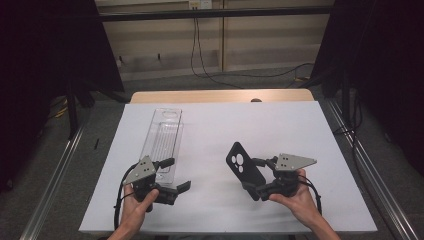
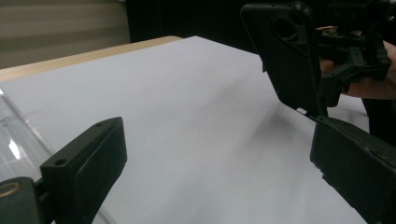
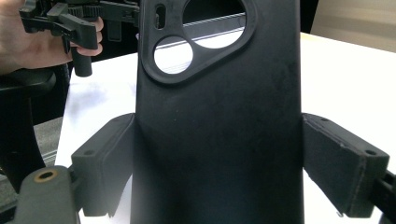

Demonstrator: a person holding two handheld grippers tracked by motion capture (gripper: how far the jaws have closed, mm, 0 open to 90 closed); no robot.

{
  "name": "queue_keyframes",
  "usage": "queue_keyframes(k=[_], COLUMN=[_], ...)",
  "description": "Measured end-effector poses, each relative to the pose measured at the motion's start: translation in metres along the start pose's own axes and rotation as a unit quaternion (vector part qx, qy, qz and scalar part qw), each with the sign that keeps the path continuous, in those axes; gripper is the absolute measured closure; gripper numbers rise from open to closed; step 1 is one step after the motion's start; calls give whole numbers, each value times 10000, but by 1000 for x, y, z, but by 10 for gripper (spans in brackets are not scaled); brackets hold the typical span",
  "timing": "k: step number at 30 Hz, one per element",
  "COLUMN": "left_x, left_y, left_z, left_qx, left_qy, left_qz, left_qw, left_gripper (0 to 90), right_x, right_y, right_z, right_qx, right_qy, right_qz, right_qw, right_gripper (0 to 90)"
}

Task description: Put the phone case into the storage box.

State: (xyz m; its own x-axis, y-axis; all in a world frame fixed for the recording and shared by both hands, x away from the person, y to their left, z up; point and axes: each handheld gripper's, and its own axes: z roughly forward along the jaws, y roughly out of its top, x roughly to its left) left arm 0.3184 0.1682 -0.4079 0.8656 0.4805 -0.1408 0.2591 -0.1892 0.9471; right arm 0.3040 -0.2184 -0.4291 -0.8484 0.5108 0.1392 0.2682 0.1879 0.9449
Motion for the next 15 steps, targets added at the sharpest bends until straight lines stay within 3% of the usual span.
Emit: queue_keyframes(k=[9,15], left_x=[-4,-4], left_y=[13,28], left_z=[17,27], left_qx=[79,129], left_qy=[-411,-755], left_qz=[138,307], left_qw=[9990,9966], left_gripper=[51,50], right_x=[2,3], right_y=[1,2], right_z=[-1,-2], right_qx=[-75,-147], right_qy=[115,258], right_qz=[17,-44], right_qw=[9999,9995], right_gripper=[144,144])
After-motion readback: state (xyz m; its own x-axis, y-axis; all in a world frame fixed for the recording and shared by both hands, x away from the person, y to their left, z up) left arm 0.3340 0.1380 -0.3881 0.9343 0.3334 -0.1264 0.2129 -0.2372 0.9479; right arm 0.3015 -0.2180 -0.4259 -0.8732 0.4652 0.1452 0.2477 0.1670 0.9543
